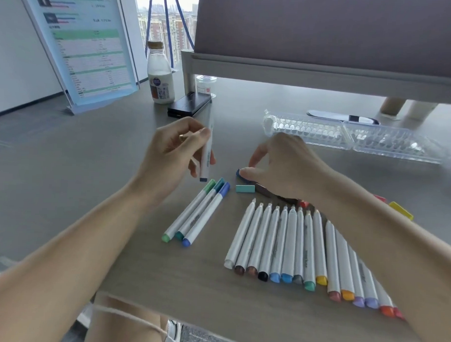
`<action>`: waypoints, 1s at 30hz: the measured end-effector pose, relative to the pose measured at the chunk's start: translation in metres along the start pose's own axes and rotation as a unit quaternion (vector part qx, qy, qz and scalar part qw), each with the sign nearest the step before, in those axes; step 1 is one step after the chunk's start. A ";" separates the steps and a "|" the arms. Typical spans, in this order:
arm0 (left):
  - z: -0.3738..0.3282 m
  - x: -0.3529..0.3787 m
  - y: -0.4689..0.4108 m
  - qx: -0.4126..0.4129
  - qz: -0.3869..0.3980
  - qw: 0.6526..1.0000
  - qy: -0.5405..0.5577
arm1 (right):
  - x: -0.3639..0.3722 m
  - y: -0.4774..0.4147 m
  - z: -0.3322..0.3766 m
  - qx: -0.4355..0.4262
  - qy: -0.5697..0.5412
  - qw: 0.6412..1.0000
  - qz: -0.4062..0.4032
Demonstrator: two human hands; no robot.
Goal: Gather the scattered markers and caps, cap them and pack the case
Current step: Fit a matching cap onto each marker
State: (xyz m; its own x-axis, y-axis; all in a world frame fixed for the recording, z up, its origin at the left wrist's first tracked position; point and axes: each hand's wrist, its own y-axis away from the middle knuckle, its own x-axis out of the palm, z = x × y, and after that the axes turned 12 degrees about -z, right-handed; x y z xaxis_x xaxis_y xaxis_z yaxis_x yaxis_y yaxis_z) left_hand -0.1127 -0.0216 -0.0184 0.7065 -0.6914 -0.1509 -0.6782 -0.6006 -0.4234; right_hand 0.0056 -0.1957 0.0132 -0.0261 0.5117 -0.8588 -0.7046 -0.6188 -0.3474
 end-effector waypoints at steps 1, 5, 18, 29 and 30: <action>0.002 0.001 0.000 0.002 -0.007 1.000 0.000 | 0.005 -0.006 0.001 -0.005 0.011 1.000 -0.002; 0.008 0.003 0.001 0.021 -0.032 0.999 -0.014 | 0.022 -0.018 0.004 -0.009 0.033 0.999 0.006; 0.013 0.003 0.001 0.199 -0.065 0.964 -0.166 | -0.001 0.003 -0.009 -0.017 -0.062 0.997 -0.037; 0.004 0.001 0.012 0.285 0.033 0.938 -0.195 | -0.015 0.042 -0.027 0.010 -0.115 0.989 -0.089; 0.003 0.000 0.012 0.288 0.035 0.937 -0.196 | -0.015 0.043 -0.026 0.009 -0.115 0.989 -0.088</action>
State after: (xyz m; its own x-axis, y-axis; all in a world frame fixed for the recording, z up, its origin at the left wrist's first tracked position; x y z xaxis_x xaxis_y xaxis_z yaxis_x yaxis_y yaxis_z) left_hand -0.1198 -0.0277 -0.0265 0.7605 -0.4535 -0.4647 -0.5843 -0.1657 -0.7945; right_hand -0.0056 -0.2453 0.0013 -0.0610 0.7346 -0.6757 -0.7246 -0.4982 -0.4762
